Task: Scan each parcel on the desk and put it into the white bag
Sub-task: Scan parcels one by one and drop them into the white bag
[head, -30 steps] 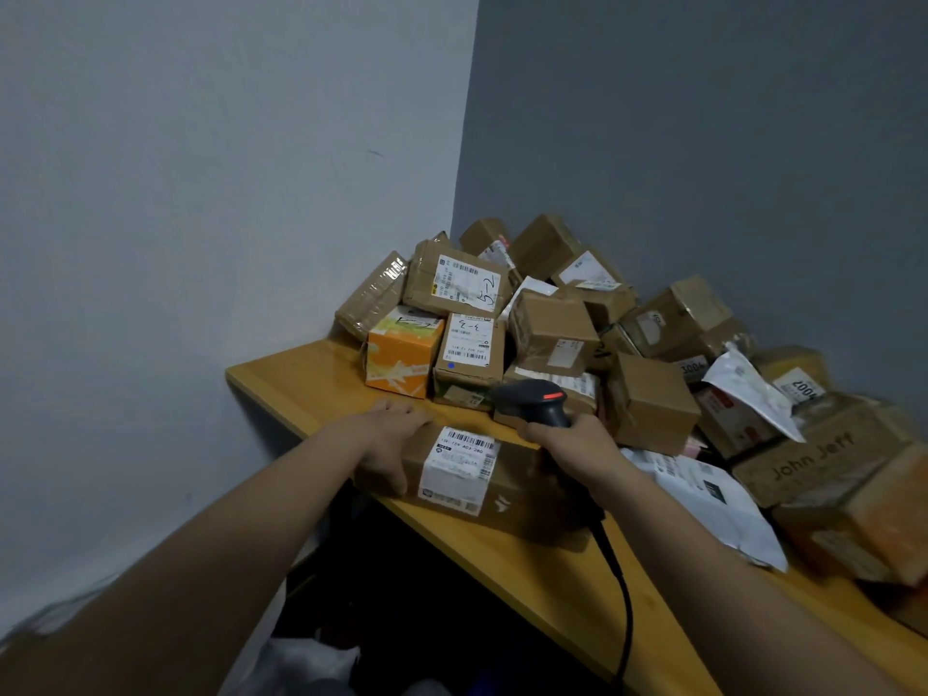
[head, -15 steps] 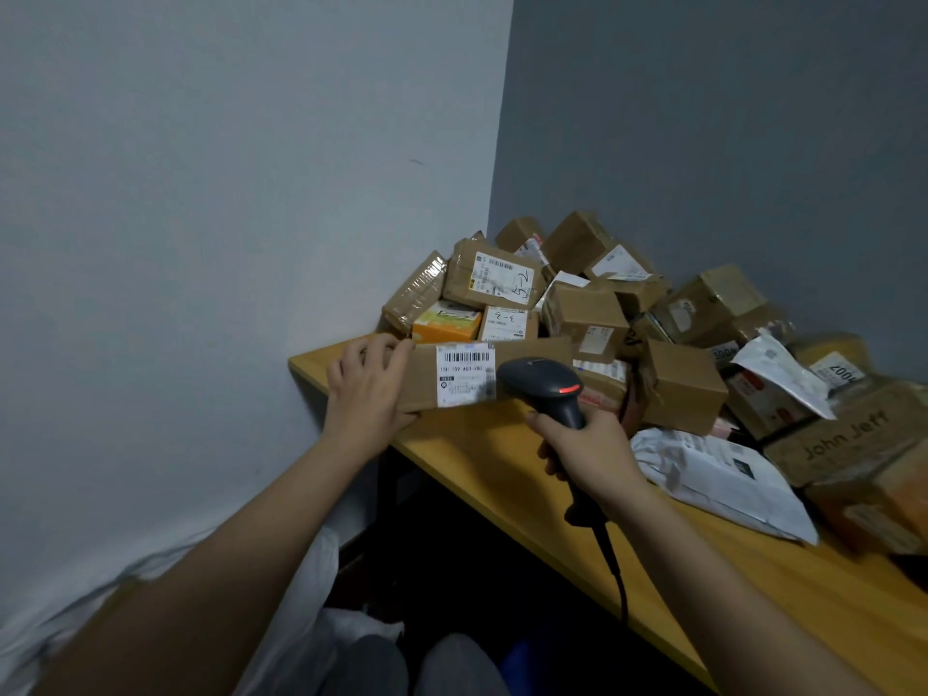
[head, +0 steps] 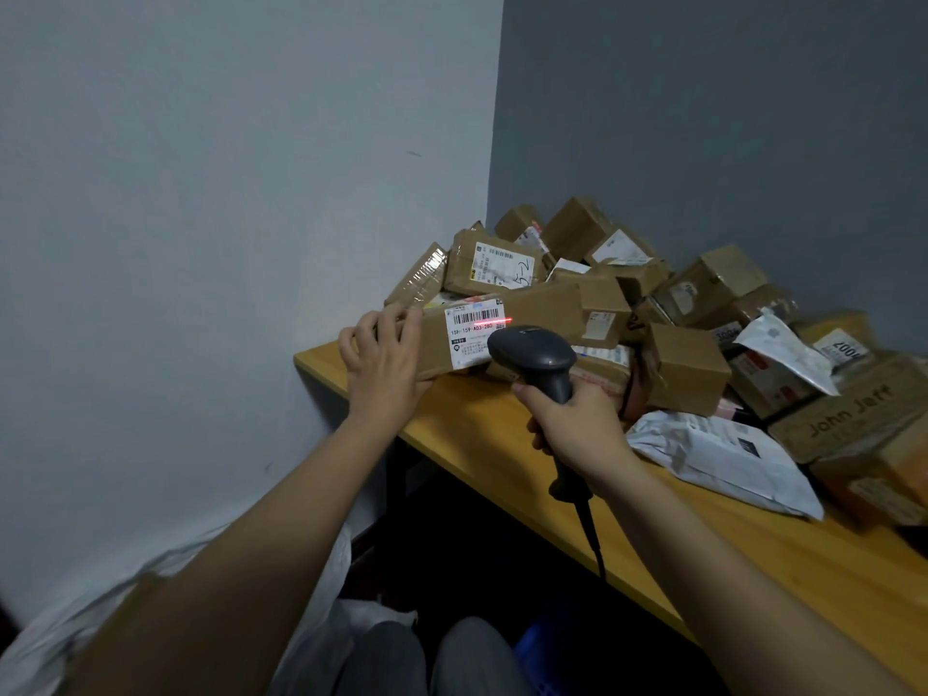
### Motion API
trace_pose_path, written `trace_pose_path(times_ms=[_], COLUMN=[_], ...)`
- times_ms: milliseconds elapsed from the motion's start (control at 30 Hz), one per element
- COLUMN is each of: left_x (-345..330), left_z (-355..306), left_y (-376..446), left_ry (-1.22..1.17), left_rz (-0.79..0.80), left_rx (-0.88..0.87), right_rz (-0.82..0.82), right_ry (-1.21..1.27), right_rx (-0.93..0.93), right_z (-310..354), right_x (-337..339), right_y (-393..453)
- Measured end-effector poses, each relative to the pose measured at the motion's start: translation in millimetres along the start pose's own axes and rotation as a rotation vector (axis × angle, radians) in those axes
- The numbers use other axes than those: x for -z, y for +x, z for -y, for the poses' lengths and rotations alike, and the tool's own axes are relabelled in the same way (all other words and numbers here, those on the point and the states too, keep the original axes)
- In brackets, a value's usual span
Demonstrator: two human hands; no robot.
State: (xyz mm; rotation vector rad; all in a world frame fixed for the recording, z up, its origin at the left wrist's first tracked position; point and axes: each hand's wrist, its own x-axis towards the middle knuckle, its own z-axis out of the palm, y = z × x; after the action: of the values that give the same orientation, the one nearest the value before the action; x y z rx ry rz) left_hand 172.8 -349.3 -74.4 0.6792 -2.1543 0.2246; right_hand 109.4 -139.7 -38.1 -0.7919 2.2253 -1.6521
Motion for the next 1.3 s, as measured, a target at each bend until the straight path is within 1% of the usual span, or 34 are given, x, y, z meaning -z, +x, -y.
trace_pose_path(times_ms=[200, 567, 800, 967, 1167, 1300], left_x=[-5.4, -7.8, -2.2, 12.4, 34.4, 36.7], left_z=[-2.2, 2.2, 24.6, 80.8, 168.9, 226.4], left_y=[1.2, -0.1, -6.1, -37.9, -105.6, -167.7], left_ry=[0.038, 0.033, 0.093, 0.149, 0.238, 0.389], left_rz=[-0.043, -0.054, -0.105, -0.106, -0.032, 0.055], left_rx=[-0.029, -0.050, -0.034, 0.121, 0.320, 0.440], right_rz=[0.024, 0.019, 0.066, 0.151, 0.291, 0.414], right_ry=[0.007, 0.007, 0.070, 0.029, -0.112, -0.215], right_rx=[-0.012, -0.013, 0.000, 0.040, 0.145, 0.169], right_z=[0.2, 1.7, 6.1, 8.9, 5.4, -8.6], right_x=[-1.6, 0.0, -10.7, -56.0, -148.0, -213.0], right_y=[-0.6, 0.1, -0.9, 2.7, 18.3, 24.4])
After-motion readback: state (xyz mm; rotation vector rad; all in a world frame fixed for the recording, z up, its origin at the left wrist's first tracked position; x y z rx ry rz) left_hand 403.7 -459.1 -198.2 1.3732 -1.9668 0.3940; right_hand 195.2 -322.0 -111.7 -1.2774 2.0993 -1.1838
